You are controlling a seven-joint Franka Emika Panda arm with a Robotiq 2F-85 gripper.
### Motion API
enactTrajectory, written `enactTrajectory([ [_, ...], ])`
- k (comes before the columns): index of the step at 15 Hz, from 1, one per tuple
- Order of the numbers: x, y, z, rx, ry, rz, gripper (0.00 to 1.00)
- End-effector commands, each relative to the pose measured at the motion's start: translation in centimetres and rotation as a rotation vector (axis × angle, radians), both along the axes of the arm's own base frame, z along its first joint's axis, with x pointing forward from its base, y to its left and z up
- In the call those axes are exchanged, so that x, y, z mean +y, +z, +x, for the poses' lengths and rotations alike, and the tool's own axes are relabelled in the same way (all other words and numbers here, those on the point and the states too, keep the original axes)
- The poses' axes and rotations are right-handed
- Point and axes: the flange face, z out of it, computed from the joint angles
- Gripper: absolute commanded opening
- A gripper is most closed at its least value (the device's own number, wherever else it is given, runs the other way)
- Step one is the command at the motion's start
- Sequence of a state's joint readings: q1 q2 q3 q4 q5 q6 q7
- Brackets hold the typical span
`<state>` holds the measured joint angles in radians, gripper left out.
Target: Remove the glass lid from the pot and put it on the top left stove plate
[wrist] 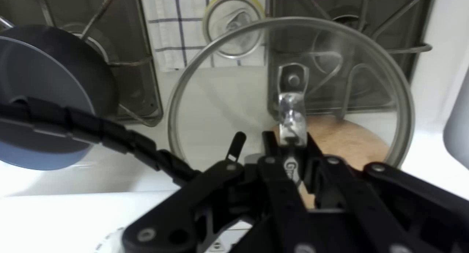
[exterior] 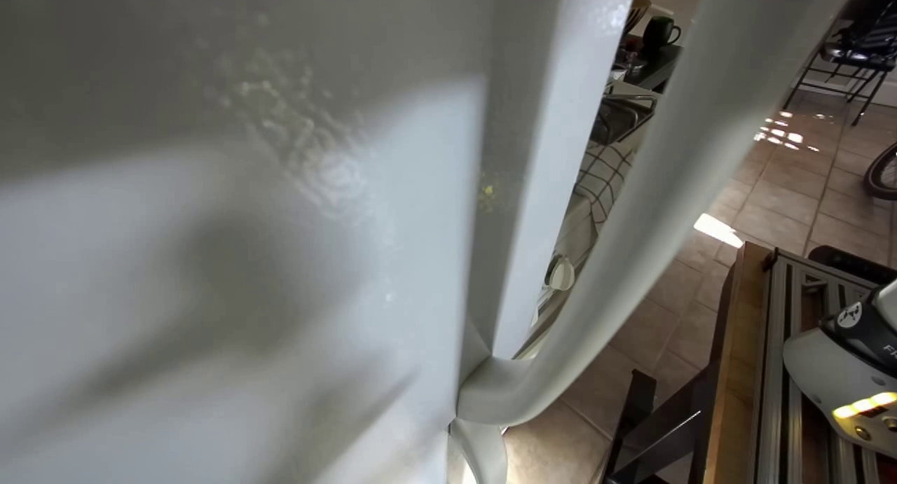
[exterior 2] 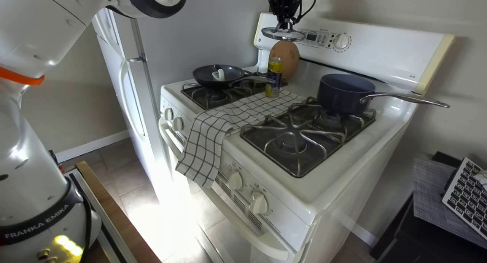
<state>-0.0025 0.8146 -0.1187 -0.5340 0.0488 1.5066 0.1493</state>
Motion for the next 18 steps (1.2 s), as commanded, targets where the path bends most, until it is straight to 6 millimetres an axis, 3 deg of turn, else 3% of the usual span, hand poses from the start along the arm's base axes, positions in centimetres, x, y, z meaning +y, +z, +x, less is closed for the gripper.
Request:
enactTrajectory([
  [1, 5.2, 0.6, 0.1, -0.021, 0.122, -0.006, 0.05],
  [4, 8.9, -0.8, 0.5, -0.014, 0.159, 0.009, 0.05],
  [8, 11.5, -3.4, 1.3, -0.003, 0.174, 0.014, 0.05],
  [12, 12.4, -5.9, 2.0, 0.01, 0.179, 0.011, 0.05],
  [18, 12.0, -9.1, 2.4, 0.044, 0.139, -0.005, 0.05],
])
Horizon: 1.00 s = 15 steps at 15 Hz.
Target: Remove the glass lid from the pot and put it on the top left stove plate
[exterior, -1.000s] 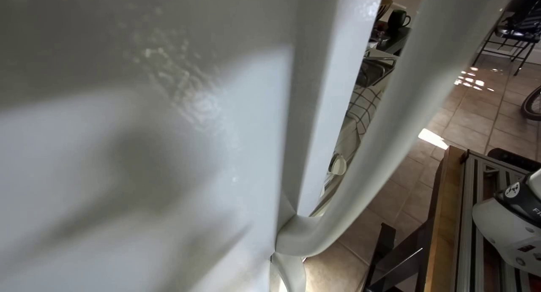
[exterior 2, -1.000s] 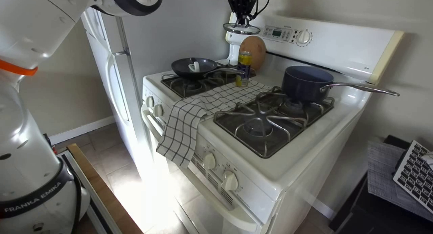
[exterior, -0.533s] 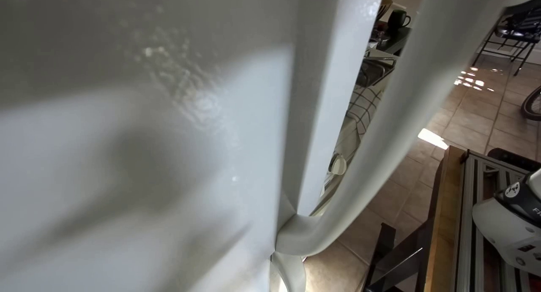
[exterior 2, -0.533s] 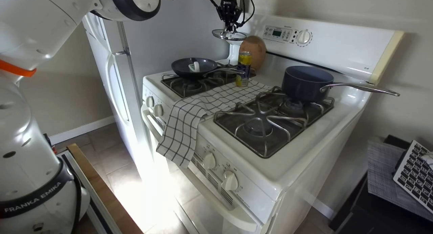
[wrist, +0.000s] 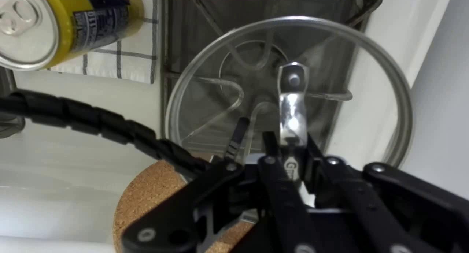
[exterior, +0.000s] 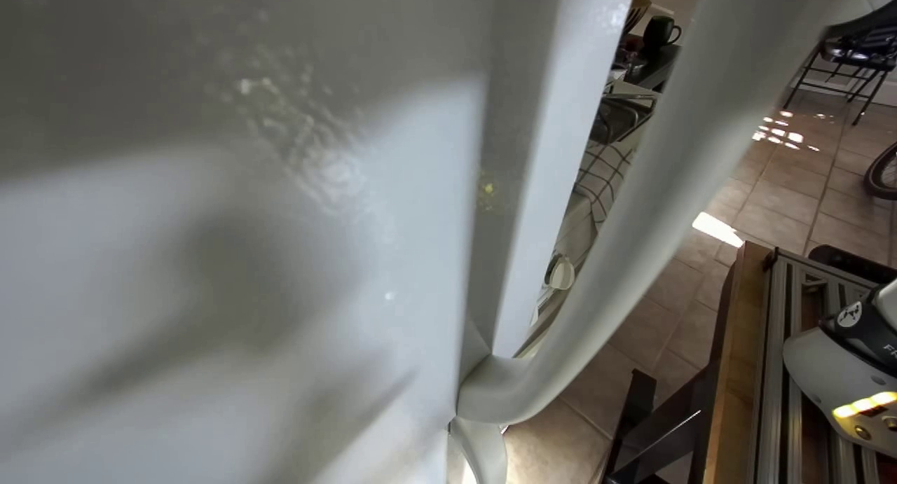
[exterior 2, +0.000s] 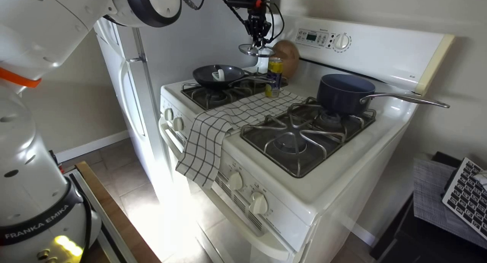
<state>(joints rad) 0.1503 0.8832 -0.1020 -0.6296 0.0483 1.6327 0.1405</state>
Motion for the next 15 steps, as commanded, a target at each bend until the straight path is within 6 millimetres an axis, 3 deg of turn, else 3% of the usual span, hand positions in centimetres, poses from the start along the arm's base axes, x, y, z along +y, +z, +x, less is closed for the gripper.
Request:
enactTrajectory([
  [1, 0.0, -1.2, -0.1, 0.009, -0.038, -0.014, 0.05],
  [8, -0.2, -4.5, -0.6, 0.005, -0.121, -0.01, 0.05],
  [15, -1.7, -7.1, -3.4, 0.003, -0.187, -0.009, 0.05],
])
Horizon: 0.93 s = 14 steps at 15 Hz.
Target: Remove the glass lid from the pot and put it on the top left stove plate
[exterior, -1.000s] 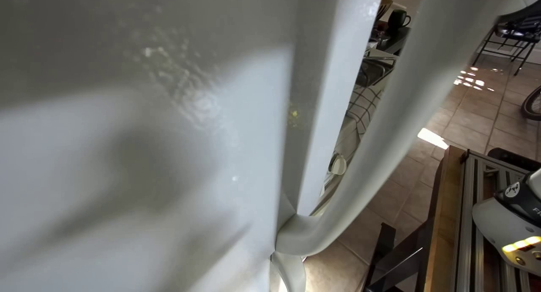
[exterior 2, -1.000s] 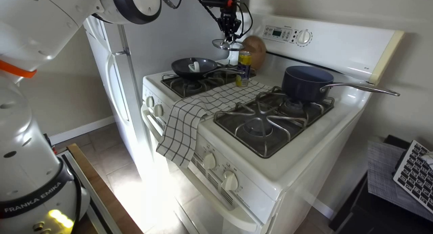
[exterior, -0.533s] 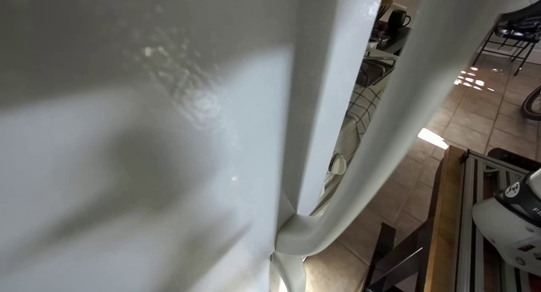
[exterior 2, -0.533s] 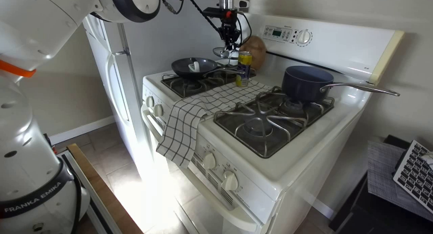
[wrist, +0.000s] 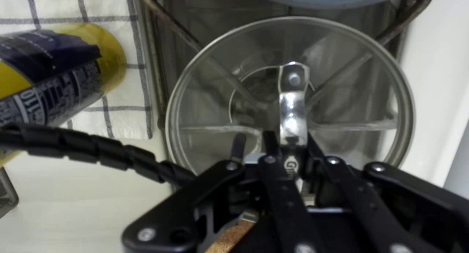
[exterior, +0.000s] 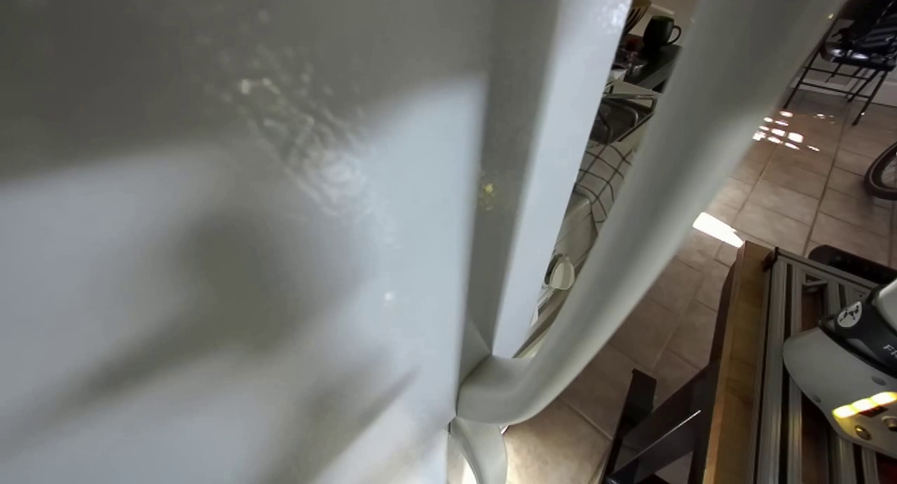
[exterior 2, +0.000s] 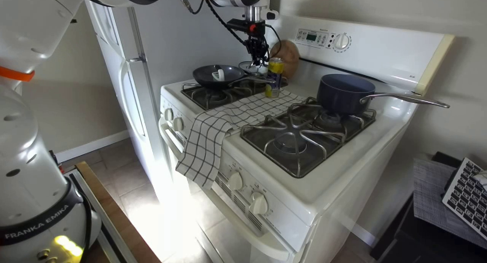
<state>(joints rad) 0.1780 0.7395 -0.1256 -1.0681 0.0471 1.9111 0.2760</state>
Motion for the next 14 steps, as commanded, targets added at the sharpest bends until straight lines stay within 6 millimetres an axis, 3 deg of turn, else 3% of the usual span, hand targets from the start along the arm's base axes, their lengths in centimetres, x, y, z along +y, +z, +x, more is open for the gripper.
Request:
enactTrajectory([
  [1, -0.9, 0.2, -3.1, -0.004, -0.041, -0.022, 0.05],
  [7, -0.7, -0.4, -6.3, -0.026, -0.058, -0.037, 0.05],
  [14, 0.7, -0.1, -4.7, -0.081, -0.041, -0.031, 0.05],
])
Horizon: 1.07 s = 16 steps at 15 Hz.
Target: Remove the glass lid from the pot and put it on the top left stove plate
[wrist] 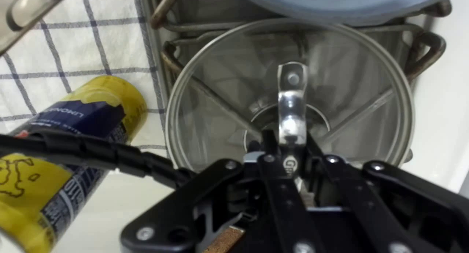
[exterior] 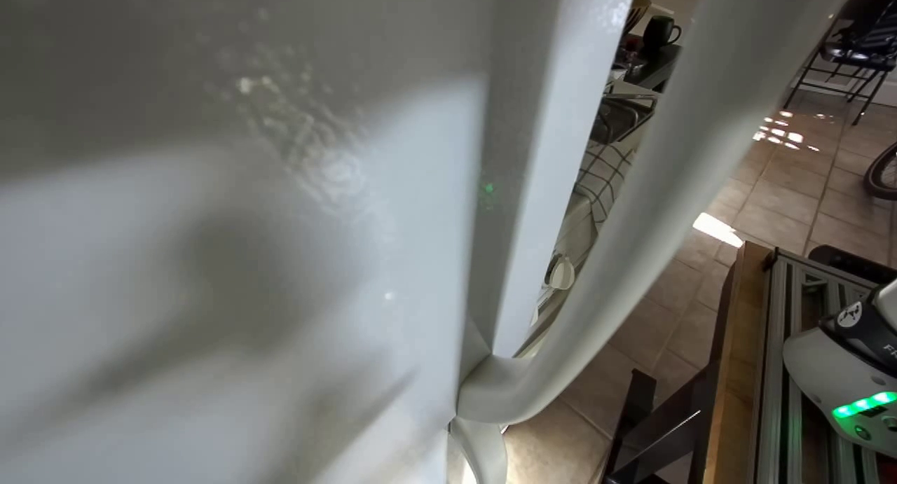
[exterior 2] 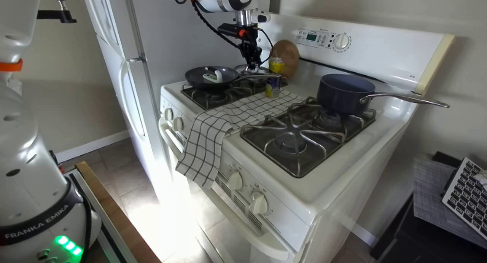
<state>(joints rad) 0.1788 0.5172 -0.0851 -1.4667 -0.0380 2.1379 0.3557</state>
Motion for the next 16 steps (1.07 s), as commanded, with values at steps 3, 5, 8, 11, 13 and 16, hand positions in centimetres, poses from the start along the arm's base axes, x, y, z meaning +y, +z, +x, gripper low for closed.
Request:
enactTrajectory([
  [3, 1.3, 0.6, 0.4, -0.018, 0.0, -0.036, 0.05],
  [5, 1.7, 0.6, 0.6, -0.021, 0.011, -0.058, 0.05],
  [8, 1.8, 0.6, 1.3, -0.026, 0.023, -0.089, 0.05],
  [11, 1.8, 0.2, 1.6, -0.007, 0.035, -0.105, 0.05],
  [13, 1.8, -0.2, 1.8, 0.008, 0.037, -0.111, 0.05],
  [16, 1.8, -0.5, 2.2, 0.013, 0.039, -0.119, 0.05],
])
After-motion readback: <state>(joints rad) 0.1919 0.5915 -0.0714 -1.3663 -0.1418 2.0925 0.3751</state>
